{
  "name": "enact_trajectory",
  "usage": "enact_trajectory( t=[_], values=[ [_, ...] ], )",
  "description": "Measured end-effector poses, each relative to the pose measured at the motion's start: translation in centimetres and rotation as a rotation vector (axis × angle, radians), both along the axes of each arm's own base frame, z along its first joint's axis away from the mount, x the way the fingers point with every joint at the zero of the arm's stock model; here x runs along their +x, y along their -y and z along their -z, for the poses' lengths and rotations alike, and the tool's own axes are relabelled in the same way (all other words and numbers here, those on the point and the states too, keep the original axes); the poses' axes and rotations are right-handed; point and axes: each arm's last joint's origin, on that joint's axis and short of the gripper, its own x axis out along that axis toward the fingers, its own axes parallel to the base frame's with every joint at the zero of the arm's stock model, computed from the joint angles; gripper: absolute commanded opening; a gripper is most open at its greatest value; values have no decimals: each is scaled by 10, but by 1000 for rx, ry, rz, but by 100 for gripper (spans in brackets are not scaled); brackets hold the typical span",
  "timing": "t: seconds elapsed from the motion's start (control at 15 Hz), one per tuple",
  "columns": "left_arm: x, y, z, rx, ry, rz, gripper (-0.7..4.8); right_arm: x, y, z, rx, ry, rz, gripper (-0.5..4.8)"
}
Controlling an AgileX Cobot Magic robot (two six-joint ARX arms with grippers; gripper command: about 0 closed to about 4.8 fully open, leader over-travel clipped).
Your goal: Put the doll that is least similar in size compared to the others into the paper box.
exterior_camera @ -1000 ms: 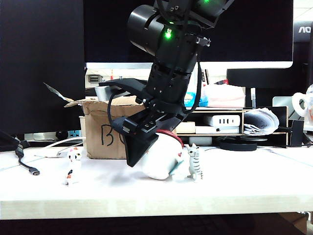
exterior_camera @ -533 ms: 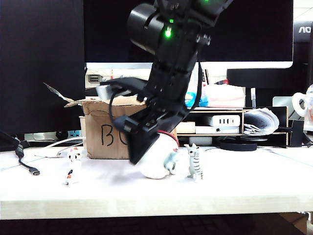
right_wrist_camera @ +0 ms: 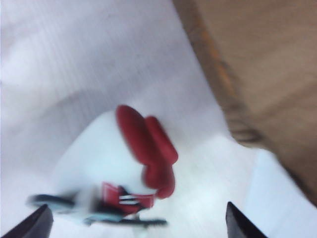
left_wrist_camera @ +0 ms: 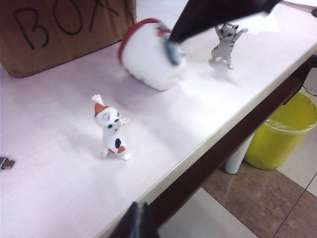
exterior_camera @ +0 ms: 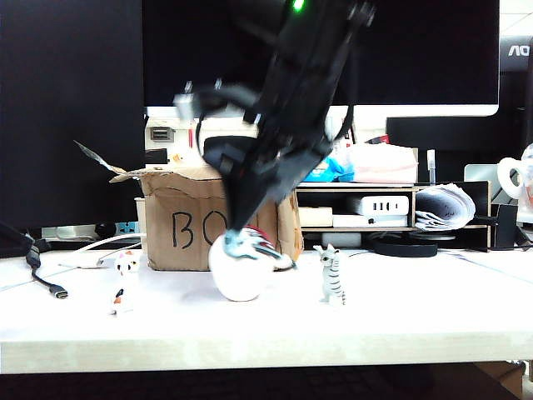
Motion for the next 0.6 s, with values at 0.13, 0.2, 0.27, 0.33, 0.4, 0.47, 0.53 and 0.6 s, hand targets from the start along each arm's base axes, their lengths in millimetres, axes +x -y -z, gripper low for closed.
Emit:
enact_trajectory(
  t=[0.13, 0.2, 0.27, 0.33, 0.4, 0.47, 0.53, 0.6],
  values=[
    [0, 0, 0, 0, 0, 0, -5, -7, 7, -19, 35, 25, 8, 479],
    [0, 0, 0, 0, 0, 0, -5, -11, 11, -31, 63, 49, 12, 479],
    [0, 0, 0, 0, 0, 0, -5, -15, 15, -43, 92, 74, 14, 479],
    [0, 0, 0, 0, 0, 0, -5, -19, 19, -54, 120, 99, 15, 479],
    [0, 0, 0, 0, 0, 0, -5, -22, 23, -63, 142, 118, 18, 479],
    [0, 0, 0, 0, 0, 0, -5, -22, 24, -63, 140, 116, 19, 479],
    [0, 0, 0, 0, 0, 0, -5, -21, 23, -61, 134, 110, 20, 479],
    [0, 0, 0, 0, 0, 0, -5, -19, 21, -57, 129, 100, 24, 479]
  ],
)
